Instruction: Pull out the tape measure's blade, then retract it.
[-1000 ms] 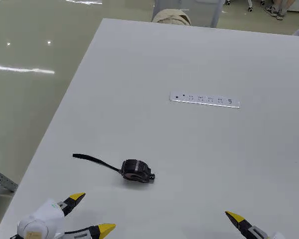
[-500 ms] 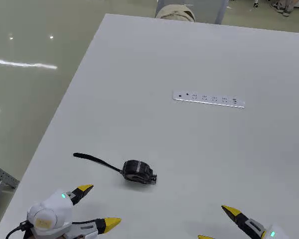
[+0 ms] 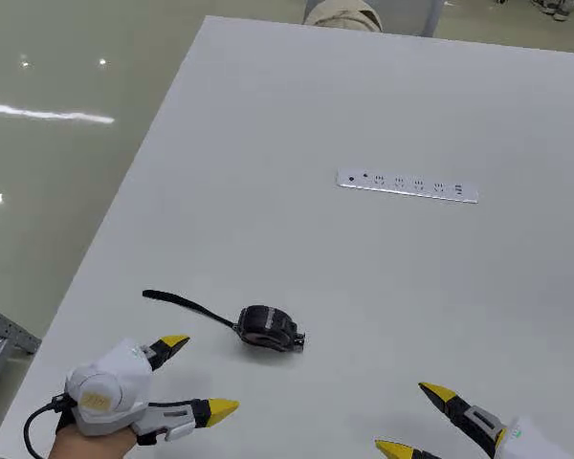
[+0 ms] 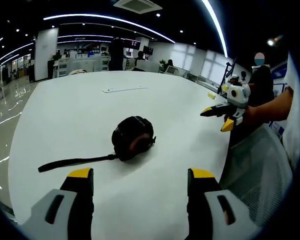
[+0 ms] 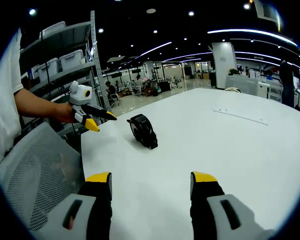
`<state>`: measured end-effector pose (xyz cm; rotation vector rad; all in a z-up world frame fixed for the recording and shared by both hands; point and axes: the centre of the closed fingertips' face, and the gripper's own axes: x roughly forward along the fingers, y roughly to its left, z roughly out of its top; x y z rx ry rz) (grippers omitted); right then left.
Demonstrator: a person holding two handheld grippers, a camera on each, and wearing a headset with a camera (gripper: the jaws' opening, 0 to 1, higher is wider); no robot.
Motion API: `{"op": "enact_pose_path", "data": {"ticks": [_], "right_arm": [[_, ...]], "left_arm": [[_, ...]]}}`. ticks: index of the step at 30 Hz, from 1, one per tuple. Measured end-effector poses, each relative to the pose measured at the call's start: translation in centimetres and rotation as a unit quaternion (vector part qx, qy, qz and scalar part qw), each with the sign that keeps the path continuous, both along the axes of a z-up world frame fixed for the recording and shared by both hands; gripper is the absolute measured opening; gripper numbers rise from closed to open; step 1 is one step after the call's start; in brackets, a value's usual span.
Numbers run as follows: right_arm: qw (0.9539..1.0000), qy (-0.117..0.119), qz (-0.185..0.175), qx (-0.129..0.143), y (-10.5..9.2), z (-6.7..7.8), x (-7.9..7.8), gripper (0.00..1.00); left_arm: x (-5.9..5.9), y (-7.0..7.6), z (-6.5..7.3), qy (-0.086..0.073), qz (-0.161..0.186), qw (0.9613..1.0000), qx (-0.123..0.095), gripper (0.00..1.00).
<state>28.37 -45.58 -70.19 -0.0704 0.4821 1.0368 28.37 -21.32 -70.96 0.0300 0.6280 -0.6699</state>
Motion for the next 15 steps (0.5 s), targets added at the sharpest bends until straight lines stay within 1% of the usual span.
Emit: {"op": "enact_pose_path", "data": {"ticks": [10, 12, 15], "right_arm": [[0.9999, -0.002, 0.015, 0.000, 0.9, -0.1, 0.5, 0.64], [0.9997, -0.005, 0.022, -0.006, 1.1, -0.3, 0.7, 0.64], [0.9997, -0.003, 0.023, -0.004, 1.2, -0.4, 1.2, 0.64]], "left_arm": [[1.1, -0.2, -0.2, -0.001, -0.014, 0.9999, 0.007, 0.76], [1.4, -0.3, -0.2, 0.000, -0.018, 0.9998, 0.007, 0.76], [1.8, -0.4, -0.3, 0.000, -0.024, 0.9996, 0.015, 0.76]]}}
